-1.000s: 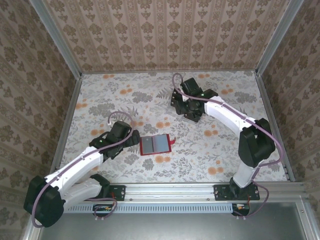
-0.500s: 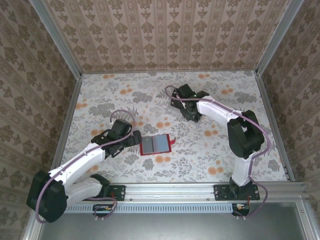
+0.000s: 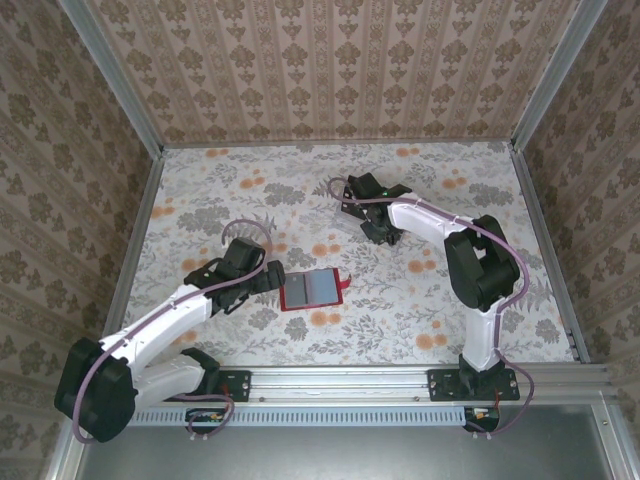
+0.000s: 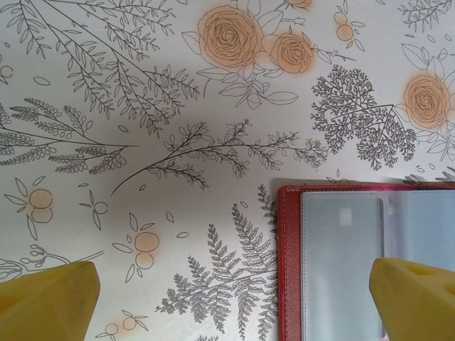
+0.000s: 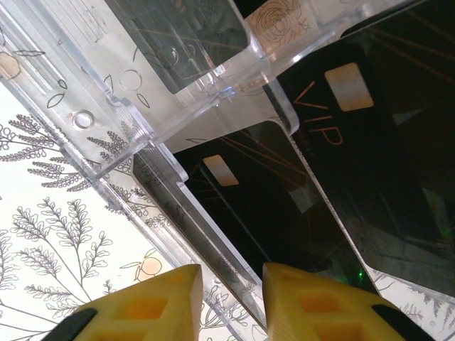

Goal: Put the credit cards into the card holder

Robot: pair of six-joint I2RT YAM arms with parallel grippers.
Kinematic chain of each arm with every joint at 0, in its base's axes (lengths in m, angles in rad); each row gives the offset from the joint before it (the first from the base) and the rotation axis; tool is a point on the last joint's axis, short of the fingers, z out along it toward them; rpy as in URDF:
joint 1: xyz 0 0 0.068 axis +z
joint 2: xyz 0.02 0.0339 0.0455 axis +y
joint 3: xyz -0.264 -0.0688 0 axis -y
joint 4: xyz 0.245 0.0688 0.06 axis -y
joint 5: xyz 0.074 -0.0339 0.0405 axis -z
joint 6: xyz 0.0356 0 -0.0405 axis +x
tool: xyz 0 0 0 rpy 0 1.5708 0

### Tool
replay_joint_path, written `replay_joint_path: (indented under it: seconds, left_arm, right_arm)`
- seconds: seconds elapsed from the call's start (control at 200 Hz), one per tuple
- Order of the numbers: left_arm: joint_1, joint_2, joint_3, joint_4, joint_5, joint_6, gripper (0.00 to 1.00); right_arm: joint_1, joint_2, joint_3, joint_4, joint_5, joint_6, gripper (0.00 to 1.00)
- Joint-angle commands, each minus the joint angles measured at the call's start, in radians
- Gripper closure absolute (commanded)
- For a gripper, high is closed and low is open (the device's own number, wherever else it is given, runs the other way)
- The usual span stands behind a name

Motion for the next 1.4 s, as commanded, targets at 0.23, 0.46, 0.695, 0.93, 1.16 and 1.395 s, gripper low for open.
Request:
replay_joint_path:
  seconds: [0.23, 0.46, 0.695, 0.93, 1.16, 1.395]
  left_arm:
    - [0.010, 0.015, 0.019, 0.021, 0.017, 0.016, 0.00]
    - [0.010, 0.015, 0.016, 0.026, 0.022, 0.014, 0.00]
    - [0.010, 0.024, 0.022, 0.030, 0.029, 0.018, 0.00]
    - [0.011, 0.027, 0.025, 0.033, 0.039, 0.022, 0.00]
    - [0.010, 0.033, 0.028, 0.033, 0.043, 0.030, 0.00]
    - [0.010, 0.051, 0.027, 0.033, 0.049, 0.043, 0.00]
  right_arm:
    - [0.007, -0.018, 0.018, -0.024, -0.008, -0.016, 0.83]
    - [0.017, -0.003, 0.027, -0.016, -0.020, -0.036, 0.90]
    - [0.053, 0.003, 0.050, -0.009, 0.040, -0.116, 0.92]
    - [0.085, 0.013, 0.056, -0.004, 0.119, -0.182, 1.00]
    - [0.117, -0.082, 0.052, 0.015, 0.158, -0.170, 1.00]
    - [0.174, -0.231, 0.060, -0.005, 0.073, -0.046, 1.00]
